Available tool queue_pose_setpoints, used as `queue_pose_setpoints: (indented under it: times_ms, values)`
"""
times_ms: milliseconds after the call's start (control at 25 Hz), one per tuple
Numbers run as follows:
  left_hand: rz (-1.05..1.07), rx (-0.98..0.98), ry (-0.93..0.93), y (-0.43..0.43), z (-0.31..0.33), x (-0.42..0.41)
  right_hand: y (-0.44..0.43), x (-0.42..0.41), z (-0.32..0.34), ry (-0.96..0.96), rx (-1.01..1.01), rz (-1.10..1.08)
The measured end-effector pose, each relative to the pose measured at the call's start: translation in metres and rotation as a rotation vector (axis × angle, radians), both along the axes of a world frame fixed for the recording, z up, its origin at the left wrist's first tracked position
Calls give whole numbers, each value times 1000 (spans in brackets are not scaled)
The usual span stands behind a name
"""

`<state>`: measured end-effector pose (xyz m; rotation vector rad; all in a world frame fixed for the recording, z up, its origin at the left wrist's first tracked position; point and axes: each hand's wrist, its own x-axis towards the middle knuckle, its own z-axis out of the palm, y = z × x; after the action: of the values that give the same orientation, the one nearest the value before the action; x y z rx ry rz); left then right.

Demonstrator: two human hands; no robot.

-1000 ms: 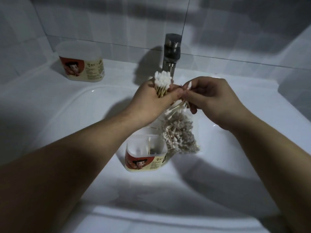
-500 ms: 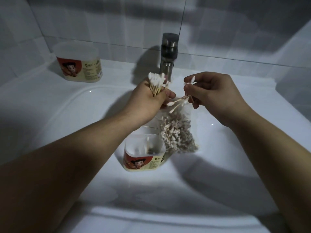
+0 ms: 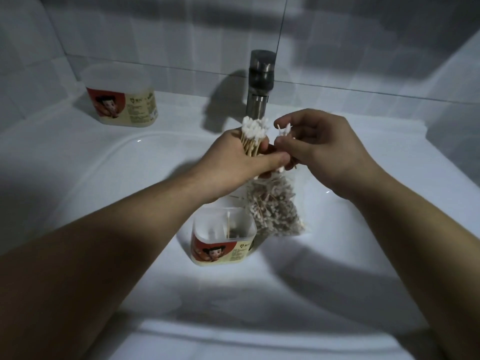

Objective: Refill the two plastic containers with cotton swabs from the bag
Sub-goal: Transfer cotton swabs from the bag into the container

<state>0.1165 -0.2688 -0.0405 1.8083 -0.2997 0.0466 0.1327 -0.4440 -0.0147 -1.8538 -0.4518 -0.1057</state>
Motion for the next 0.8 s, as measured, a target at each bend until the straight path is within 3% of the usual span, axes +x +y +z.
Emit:
queue_pose_setpoints:
  times_ms: [280,640,800]
  values:
    - [-35,-8,50,-1,-2,1,3,-2,0,28,53,-41]
    - [14,13,39,-3,-3,4,1,0,5,237,352,-94]
    - [27,12,51,-5,-4,1,-1,0,4,239,334,-76]
